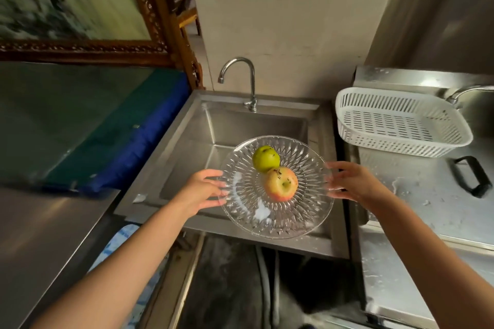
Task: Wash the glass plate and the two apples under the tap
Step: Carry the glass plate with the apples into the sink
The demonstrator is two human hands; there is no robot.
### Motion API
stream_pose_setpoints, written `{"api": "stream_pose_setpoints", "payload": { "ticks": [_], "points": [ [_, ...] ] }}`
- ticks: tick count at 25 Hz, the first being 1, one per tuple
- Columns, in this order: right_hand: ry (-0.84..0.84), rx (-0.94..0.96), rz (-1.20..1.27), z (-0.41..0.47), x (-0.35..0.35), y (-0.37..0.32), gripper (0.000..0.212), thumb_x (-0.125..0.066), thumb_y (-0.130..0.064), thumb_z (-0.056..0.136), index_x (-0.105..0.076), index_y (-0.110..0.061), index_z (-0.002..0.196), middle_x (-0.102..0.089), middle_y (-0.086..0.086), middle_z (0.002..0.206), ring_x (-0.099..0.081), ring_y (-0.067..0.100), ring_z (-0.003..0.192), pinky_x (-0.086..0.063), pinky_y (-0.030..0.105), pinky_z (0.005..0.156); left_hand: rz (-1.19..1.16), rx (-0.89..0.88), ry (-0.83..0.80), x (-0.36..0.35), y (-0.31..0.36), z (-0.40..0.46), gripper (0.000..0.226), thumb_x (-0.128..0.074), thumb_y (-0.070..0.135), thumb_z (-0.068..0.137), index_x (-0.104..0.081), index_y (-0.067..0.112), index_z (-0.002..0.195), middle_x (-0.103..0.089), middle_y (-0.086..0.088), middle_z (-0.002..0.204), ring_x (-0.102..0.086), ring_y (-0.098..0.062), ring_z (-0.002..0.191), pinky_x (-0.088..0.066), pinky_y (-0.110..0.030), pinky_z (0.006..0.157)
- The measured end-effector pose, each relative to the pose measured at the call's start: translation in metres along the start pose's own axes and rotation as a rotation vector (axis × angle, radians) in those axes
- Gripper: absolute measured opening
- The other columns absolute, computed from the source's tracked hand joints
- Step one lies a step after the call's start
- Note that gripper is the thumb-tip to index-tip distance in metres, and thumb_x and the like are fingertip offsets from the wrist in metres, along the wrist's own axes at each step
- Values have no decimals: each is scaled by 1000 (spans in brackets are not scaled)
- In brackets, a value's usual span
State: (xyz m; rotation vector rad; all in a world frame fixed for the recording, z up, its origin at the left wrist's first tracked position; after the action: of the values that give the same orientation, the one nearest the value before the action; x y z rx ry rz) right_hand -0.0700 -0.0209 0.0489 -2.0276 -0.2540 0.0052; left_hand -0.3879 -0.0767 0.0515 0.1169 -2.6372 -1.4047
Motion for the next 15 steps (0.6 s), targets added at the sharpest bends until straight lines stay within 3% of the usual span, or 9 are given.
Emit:
{"api": "stream_pose_setpoints", "payload": {
  "ticks": [4, 8, 15],
  "points": [
    [-33, 25, -39, 6, -35, -15, 47, -58, 17, 78, -56, -5, 120, -66, 14, 91, -66, 24, 78, -58, 29, 64, 13, 10, -5, 38, 1, 9, 52, -53, -18, 80, -52, 9, 124, -61, -17, 113, -64, -21, 84, -59, -25, 56],
    [-47, 16, -70, 31, -53, -31, 42, -59, 16, 78, -58, -11, 110, -65, 12, 84, -66, 23, 74, -56, 27, 61, 4, 18, 1, 58, 6, 38, 51, -54, -15, 80, -52, 8, 125, -63, -13, 104, -65, -20, 82, -59, -24, 54],
    [-65, 47, -74, 128, -76, -62, 39, -59, 20, 75, -61, -13, 97, -64, 7, 74, -65, 18, 62, -59, 23, 51, 63, 14, 94, 79, 40, 121, 51, -48, -16, 83, -51, 9, 127, -62, -10, 103, -64, -19, 82, -56, -25, 57]
  ]
}}
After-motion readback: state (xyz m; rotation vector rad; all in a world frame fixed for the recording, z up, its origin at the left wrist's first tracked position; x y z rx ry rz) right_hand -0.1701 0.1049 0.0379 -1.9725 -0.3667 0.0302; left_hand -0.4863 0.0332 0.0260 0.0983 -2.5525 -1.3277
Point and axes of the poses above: each hand's wrist, its own z-axis towards the middle knuckle, its own x-axis out of the back of the hand, y = z × x, the point moved 7 cm from there along z, towards the middle knuckle
